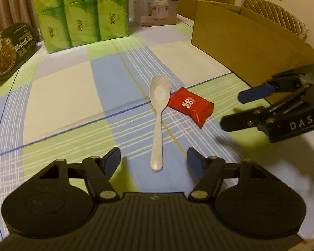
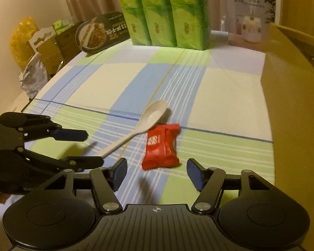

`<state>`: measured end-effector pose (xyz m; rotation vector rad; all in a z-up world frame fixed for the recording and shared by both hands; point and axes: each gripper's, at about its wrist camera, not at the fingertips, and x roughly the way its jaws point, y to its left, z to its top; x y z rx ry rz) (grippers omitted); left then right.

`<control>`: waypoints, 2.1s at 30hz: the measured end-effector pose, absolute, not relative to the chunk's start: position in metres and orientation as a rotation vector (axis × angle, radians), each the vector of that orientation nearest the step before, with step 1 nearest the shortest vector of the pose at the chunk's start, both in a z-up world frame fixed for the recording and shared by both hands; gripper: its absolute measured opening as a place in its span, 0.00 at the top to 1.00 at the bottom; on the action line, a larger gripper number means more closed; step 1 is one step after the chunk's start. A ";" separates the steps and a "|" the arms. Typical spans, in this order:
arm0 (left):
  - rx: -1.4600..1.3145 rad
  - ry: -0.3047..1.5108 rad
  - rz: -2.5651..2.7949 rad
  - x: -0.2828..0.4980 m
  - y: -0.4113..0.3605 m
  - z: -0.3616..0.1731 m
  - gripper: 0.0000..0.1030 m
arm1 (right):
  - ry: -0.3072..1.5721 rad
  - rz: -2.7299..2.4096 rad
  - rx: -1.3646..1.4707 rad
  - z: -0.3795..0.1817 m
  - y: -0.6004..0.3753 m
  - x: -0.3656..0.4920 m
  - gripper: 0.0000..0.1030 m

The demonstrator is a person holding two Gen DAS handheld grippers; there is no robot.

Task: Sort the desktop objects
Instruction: 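Lower the right gripper onto the red candy packet while the left approaches the white spoon, then grasp the red candy packet with the right gripper while the left grasps the white spoon, then lift the candy packet and spoon off the table with both grippers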

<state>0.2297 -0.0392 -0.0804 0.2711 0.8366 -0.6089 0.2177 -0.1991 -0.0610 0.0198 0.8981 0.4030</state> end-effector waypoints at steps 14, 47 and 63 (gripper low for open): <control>0.279 0.825 -0.634 0.251 -0.053 -0.090 0.62 | 0.930 0.395 0.009 -0.080 -0.194 0.250 0.50; 0.221 0.907 -0.575 0.195 -0.038 -0.084 0.93 | 0.917 0.351 0.054 -0.058 -0.207 0.148 0.73; 0.182 0.911 -0.586 0.085 -0.041 -0.076 0.81 | 0.879 0.263 0.068 -0.054 -0.204 0.058 0.73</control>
